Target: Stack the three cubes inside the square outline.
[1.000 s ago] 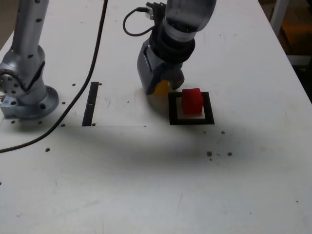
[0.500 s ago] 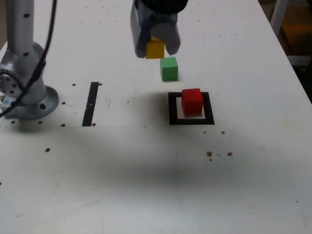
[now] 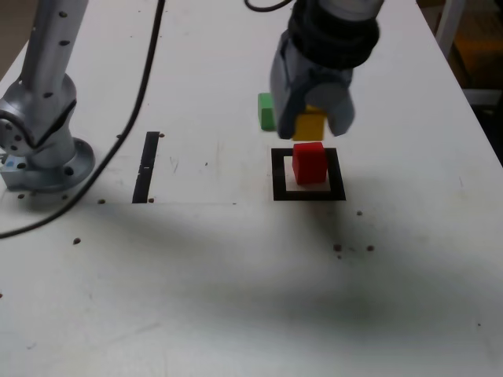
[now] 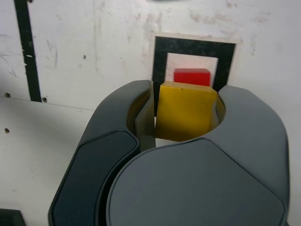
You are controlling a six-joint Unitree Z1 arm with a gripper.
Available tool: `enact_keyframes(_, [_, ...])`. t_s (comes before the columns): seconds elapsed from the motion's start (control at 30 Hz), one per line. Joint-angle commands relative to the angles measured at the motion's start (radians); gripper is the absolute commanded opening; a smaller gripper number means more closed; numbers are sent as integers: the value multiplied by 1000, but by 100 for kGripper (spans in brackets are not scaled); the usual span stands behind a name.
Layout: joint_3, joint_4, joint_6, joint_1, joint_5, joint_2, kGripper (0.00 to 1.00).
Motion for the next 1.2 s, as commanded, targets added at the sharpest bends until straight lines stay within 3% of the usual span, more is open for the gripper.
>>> enact_keyframes(0.0, [-16,13,-1,-17,-3,19,24])
enact_keyframes(0.47, [34,4,-3,-19,14,1,26])
enact_keyframes(0.83, [78,-66,-3,-13,1,10,28])
enact_keyframes(1.17, [86,-84,-4,-13,28,14,32])
